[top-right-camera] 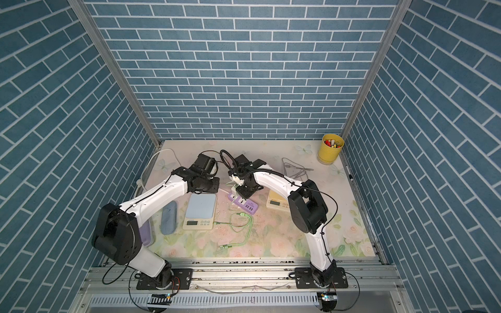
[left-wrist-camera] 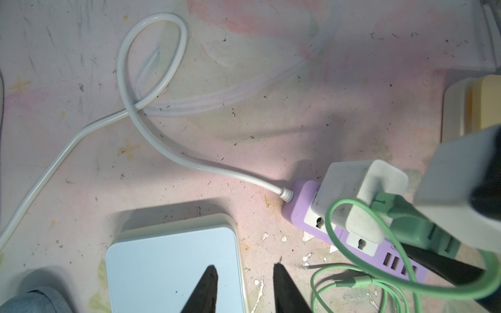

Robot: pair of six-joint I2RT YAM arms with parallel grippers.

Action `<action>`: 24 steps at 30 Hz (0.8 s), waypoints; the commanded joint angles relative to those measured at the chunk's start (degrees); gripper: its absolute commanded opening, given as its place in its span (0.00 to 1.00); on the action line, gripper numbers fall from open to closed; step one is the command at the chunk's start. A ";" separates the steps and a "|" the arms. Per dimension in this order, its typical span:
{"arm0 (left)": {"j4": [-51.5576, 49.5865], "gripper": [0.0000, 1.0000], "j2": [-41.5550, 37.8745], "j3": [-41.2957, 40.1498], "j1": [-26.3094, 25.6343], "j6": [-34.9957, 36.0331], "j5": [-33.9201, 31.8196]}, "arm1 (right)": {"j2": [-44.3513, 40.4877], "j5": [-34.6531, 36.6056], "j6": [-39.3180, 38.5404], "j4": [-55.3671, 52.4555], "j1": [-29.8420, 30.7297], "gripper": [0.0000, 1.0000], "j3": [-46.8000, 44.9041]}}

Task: Charge the electronic scale
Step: Insert the plug into the socket.

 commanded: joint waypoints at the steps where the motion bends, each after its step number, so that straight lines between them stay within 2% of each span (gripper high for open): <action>1: -0.87 0.38 0.32 -0.36 0.31 0.57 0.00 | 0.17 -1.11 -3.27 -6.65 -0.05 0.00 -0.76; 12: -0.86 0.38 0.51 -0.25 0.30 0.57 0.11 | 0.52 -3.89 -6.01 -9.29 0.03 0.00 -0.53; 24: -0.93 0.38 0.58 -0.40 0.34 0.56 0.28 | 2.79 -0.46 -7.10 -10.96 0.03 0.00 0.61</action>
